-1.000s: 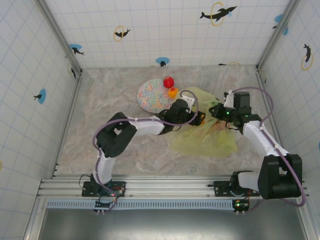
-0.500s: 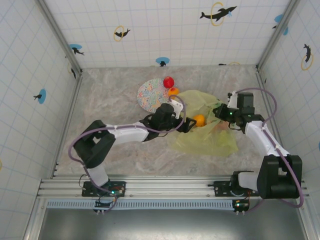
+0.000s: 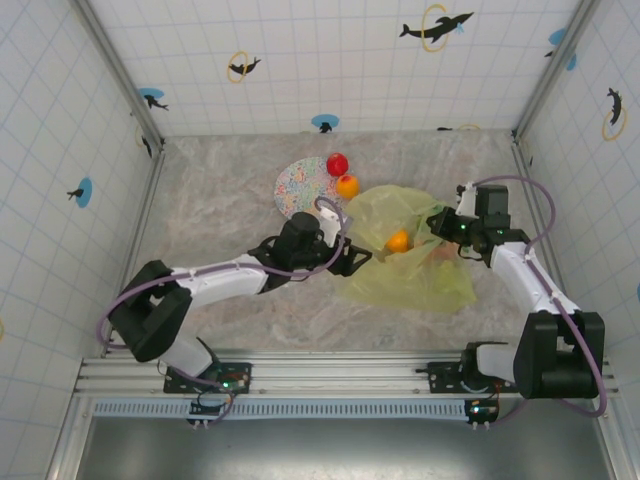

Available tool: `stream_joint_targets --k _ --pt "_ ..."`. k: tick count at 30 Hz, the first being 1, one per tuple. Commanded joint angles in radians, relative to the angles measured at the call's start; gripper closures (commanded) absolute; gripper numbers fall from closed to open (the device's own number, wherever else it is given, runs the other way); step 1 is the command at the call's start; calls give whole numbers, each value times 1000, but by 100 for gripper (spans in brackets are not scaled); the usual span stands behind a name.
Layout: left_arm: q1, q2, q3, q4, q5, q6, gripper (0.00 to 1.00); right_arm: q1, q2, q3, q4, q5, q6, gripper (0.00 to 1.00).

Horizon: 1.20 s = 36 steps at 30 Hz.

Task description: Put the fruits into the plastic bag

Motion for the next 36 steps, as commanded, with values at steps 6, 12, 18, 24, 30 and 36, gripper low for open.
stream_joint_targets --k 6,12,18,24,30,36 --pt "88 -173 -34 -41 -82 89 17 -10 -20 10 2 -6 -10 100" --pt "199 -146 46 -59 -301 -3 12 -14 -22 16 -3 -5 -14 100" --pt "271 36 187 -126 -335 -86 10 -39 -34 8 -40 13 -45 100" --pt "285 244 387 -173 -323 -116 10 -78 -46 -1 -78 31 -79 100" --pt "283 411 523 -172 -239 -144 11 -105 -52 -8 -92 32 -99 100" --pt "283 558 657 -197 -199 -151 10 -110 -42 -12 -87 22 -99 100"
